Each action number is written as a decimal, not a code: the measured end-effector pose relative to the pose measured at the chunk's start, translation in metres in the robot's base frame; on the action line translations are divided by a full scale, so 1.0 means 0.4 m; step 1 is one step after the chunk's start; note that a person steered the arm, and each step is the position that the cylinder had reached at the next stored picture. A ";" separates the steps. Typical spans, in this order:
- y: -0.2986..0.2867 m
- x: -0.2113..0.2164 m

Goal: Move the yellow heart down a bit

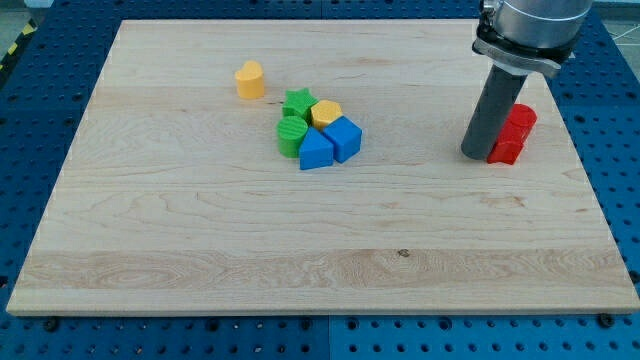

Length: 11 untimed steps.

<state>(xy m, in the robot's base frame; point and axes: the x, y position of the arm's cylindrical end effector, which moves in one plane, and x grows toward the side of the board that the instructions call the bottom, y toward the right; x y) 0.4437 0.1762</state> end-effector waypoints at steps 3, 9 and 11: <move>-0.160 -0.070; -0.617 -0.466; -0.741 -0.439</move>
<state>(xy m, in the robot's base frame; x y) 0.2681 -0.1202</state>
